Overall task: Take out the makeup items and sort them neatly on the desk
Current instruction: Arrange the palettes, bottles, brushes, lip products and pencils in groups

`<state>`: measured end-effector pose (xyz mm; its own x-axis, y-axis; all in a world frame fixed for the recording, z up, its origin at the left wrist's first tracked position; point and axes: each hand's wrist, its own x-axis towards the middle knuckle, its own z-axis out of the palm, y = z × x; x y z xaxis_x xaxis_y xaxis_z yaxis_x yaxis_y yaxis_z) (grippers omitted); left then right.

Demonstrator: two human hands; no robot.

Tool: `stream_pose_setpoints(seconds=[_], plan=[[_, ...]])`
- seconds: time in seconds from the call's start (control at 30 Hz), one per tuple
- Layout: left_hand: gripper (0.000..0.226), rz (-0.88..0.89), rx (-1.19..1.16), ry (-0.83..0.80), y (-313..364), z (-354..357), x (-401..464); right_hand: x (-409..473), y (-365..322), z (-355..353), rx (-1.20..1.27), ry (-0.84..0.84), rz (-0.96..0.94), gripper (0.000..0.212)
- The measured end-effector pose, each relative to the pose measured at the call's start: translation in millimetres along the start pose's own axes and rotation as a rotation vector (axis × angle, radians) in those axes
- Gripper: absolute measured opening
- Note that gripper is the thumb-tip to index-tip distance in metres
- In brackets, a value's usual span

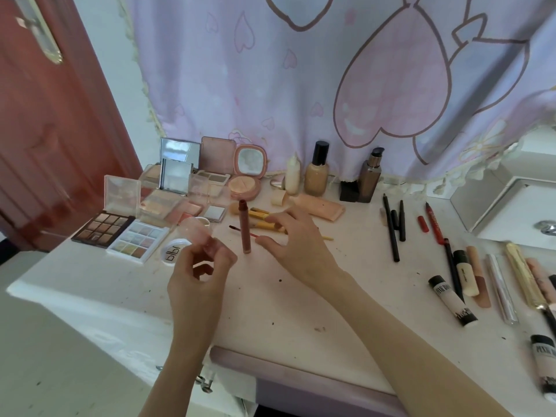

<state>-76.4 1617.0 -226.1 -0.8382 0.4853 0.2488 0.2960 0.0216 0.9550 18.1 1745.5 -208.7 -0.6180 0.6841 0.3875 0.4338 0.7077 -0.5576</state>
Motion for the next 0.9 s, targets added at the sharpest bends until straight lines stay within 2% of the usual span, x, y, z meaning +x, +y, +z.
stream_pose_setpoints(seconds=[0.1,0.2,0.27,0.33,0.4,0.5,0.67,0.77,0.9], plan=[[0.006,-0.005,-0.01,0.021,0,-3,8,12,-15,10,0.12,-0.097,0.062,0.036],[0.006,-0.028,-0.051,0.032,-2,-6,14,16,-23,16,0.196,-0.085,0.077,0.02],[0.009,-0.03,-0.088,0.025,-3,-7,14,15,-27,13,0.23,-0.071,0.066,0.017],[0.016,-0.028,-0.096,0.019,-5,-8,14,14,-28,6,0.114,-0.106,-0.017,0.018],[0.014,-0.032,-0.085,0.019,-8,-7,14,11,-24,0,-0.112,-0.187,-0.116,0.019],[0.01,-0.039,-0.08,0.027,-10,-6,14,5,-15,-5,-0.284,-0.305,-0.127,0.024],[0.018,-0.04,-0.075,0.01,-9,-8,13,1,-10,-3,-0.293,-0.328,-0.077,0.028],[0.007,-0.046,-0.077,0.006,-9,-8,12,-1,-9,1,-0.272,-0.314,-0.072,0.028],[0.002,-0.043,-0.069,0.0,-8,-9,12,-5,-7,3,-0.266,-0.275,-0.085,0.029]])
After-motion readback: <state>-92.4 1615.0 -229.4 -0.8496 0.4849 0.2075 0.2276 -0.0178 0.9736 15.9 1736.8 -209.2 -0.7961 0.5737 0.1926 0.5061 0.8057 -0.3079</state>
